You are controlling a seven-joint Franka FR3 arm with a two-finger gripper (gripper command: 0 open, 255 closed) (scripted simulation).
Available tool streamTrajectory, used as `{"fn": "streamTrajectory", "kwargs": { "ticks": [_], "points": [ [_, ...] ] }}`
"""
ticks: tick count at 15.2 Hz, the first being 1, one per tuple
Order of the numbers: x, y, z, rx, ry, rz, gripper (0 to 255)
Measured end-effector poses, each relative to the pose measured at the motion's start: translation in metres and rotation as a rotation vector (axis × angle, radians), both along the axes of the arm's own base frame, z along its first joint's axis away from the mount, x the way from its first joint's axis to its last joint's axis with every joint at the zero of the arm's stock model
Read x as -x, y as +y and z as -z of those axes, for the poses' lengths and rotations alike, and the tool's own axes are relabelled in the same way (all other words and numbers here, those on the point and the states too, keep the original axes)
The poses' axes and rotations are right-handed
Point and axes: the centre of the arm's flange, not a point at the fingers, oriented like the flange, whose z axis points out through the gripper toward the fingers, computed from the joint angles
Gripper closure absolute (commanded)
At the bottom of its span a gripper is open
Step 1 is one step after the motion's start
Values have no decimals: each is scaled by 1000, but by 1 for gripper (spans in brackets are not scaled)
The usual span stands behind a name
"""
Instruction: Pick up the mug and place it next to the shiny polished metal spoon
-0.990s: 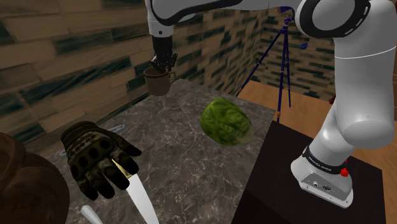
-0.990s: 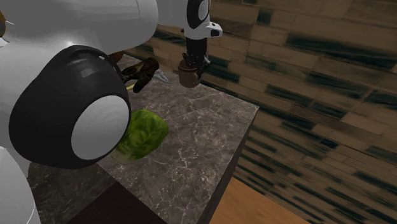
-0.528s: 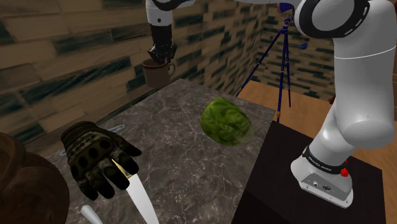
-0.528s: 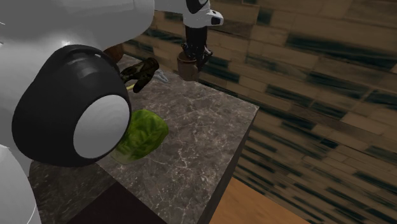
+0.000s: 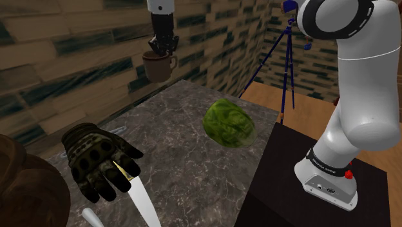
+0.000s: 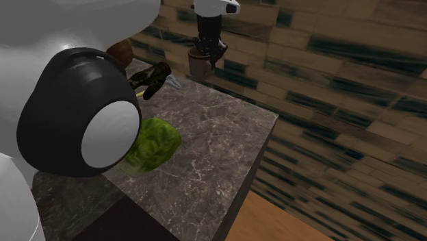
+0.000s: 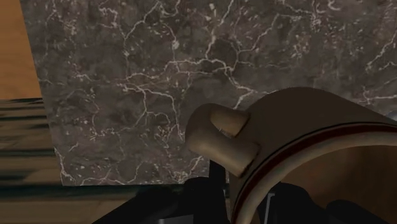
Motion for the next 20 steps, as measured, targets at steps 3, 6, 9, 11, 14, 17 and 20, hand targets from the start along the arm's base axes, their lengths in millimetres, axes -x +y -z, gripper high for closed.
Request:
{"fn": "streamTrajectory", "kwargs": {
  "ticks": [3, 6, 9, 11, 14, 17, 20],
  "points": [
    [24, 24, -2, 0, 0, -1, 255],
    [49, 51, 0, 0, 0, -1, 255],
    [78, 79, -2, -1, 0, -2, 255],
    [99, 99, -2, -1, 0, -2, 255],
    [125, 127, -5, 0, 0, -2, 255],
    [153, 155, -5, 0, 0, -1, 255],
    [181, 182, -8, 0, 0, -2, 255]
  ]
}}
